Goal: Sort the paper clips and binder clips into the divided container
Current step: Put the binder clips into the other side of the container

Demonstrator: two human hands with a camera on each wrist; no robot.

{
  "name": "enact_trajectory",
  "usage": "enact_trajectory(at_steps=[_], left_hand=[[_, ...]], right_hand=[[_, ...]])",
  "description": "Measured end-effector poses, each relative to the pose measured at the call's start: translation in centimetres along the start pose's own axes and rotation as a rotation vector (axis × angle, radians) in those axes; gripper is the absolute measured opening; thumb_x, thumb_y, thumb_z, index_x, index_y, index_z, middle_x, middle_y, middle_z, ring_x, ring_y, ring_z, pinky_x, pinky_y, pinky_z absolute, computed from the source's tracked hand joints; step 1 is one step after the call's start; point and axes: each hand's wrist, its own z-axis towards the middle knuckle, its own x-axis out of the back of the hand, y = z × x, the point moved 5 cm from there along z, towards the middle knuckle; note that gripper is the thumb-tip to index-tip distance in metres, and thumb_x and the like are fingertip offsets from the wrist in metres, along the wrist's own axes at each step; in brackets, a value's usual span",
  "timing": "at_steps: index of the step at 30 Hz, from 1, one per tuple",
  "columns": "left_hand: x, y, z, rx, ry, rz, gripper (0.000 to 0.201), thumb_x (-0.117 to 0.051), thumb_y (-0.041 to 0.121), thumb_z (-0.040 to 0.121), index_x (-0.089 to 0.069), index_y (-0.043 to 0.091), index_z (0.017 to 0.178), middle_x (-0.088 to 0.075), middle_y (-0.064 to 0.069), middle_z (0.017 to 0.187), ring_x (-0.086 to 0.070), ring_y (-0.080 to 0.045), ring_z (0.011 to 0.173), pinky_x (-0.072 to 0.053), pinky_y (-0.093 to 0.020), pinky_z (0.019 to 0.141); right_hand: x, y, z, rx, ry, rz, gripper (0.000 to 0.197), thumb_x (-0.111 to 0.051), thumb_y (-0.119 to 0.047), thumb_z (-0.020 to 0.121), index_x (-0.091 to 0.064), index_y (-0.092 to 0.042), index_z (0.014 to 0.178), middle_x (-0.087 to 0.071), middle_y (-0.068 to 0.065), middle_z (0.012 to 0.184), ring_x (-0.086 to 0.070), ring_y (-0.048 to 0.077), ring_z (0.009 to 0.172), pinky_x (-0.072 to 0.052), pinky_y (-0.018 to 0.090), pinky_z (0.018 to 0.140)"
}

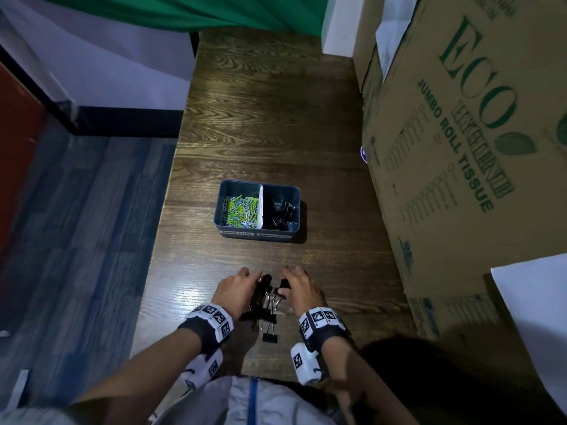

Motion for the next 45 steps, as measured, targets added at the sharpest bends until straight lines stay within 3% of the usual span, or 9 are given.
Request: enact_trajectory(at_steps=[6,14,18,21,26,28,31,35,45], left_hand=[[7.4,2.4,4.0,-0.13,0.266,-0.225,0.015,-0.053,0.014,0.096,-0.048,0.017,0.11,-0.065,-0.002,0.09,-0.062,-0.018,0.068,-0.056,-0.031,0.06],[14.5,3.1,6.0,-0.121,0.544,-0.296,0.019,-0.062,0.019,0.093,-0.063,0.013,0.111,-0.071,-0.003,0.103,-0.067,-0.018,0.082,-0.048,-0.026,0.067],[10.0,1.0,4.3,-0.113,0.354,-0.149,0.008,-0.058,0.012,0.092,-0.063,0.017,0.097,-0.07,-0.001,0.086,-0.065,-0.017,0.07,-0.048,-0.025,0.059],[5.3,-1.2,3.0,-0.075,0.091,-0.054,0.022,-0.062,0.03,0.091,-0.057,0.021,0.111,-0.066,-0.002,0.106,-0.064,-0.021,0.089,-0.05,-0.031,0.071],[-0.6,-2.9,-0.2,-0.058,-0.232,0.016,0.081,-0.07,0.055,0.079,-0.031,0.021,0.141,-0.041,-0.003,0.135,-0.055,-0.024,0.111,-0.05,-0.037,0.085],[-2.0,-3.3,-1.3,-0.082,-0.264,0.041,0.093,-0.075,0.056,0.072,-0.025,0.025,0.143,-0.035,-0.002,0.138,-0.05,-0.022,0.114,-0.051,-0.036,0.086],[-3.5,-3.6,-2.2,-0.139,-0.263,0.042,0.105,-0.084,0.039,0.068,-0.019,0.023,0.149,-0.029,-0.004,0.14,-0.05,-0.022,0.114,-0.054,-0.035,0.083],[-3.6,-3.6,-2.7,-0.146,-0.19,-0.003,0.102,-0.078,0.008,0.071,-0.017,0.026,0.151,-0.03,-0.004,0.139,-0.057,-0.02,0.102,-0.056,-0.03,0.077],[-3.5,0.0,-1.1,-0.156,-0.261,0.033,0.099,-0.069,0.008,0.079,-0.007,0.029,0.154,-0.026,-0.012,0.138,-0.058,-0.031,0.105,-0.051,-0.035,0.08]], right_hand=[[1.7,0.5,-0.7,-0.075,0.082,0.077,0.019,-0.071,-0.034,0.088,-0.066,-0.033,0.106,-0.066,-0.001,0.11,-0.066,0.021,0.096,-0.056,0.039,0.079],[9.2,-2.7,2.0,-0.066,0.316,0.322,0.029,-0.072,-0.013,0.086,-0.07,-0.015,0.115,-0.069,0.006,0.106,-0.065,0.015,0.088,-0.054,0.025,0.073],[13.8,-4.6,4.1,0.004,0.454,0.396,0.032,-0.077,-0.019,0.085,-0.071,-0.014,0.115,-0.071,0.006,0.095,-0.064,0.016,0.078,-0.054,0.029,0.07],[14.8,-4.6,4.8,0.005,0.459,0.43,0.045,-0.081,-0.033,0.081,-0.067,-0.019,0.122,-0.07,0.003,0.089,-0.065,0.018,0.076,-0.053,0.031,0.07],[8.5,-2.1,3.1,-0.064,0.025,0.33,0.072,-0.074,-0.04,0.085,-0.042,-0.025,0.147,-0.062,0.009,0.129,-0.06,0.027,0.119,-0.051,0.045,0.098],[4.3,0.2,1.7,-0.151,-0.214,0.225,0.09,-0.08,-0.043,0.078,-0.031,-0.034,0.152,-0.03,0.008,0.16,-0.032,0.032,0.146,-0.034,0.056,0.114],[0.8,2.5,-0.7,-0.208,-0.323,0.098,0.108,-0.089,-0.034,0.068,-0.022,-0.045,0.152,-0.003,0.004,0.164,-0.015,0.036,0.15,-0.028,0.06,0.116],[-1.2,1.7,-2.5,-0.164,-0.31,-0.133,0.113,-0.091,-0.027,0.067,-0.02,-0.041,0.154,-0.016,0.008,0.146,-0.028,0.032,0.135,-0.039,0.05,0.11],[-2.4,-0.8,-2.2,0.002,-0.113,-0.125,0.077,-0.064,0.004,0.082,-0.041,-0.037,0.143,-0.036,0.01,0.126,-0.051,0.037,0.116,-0.051,0.047,0.095]])
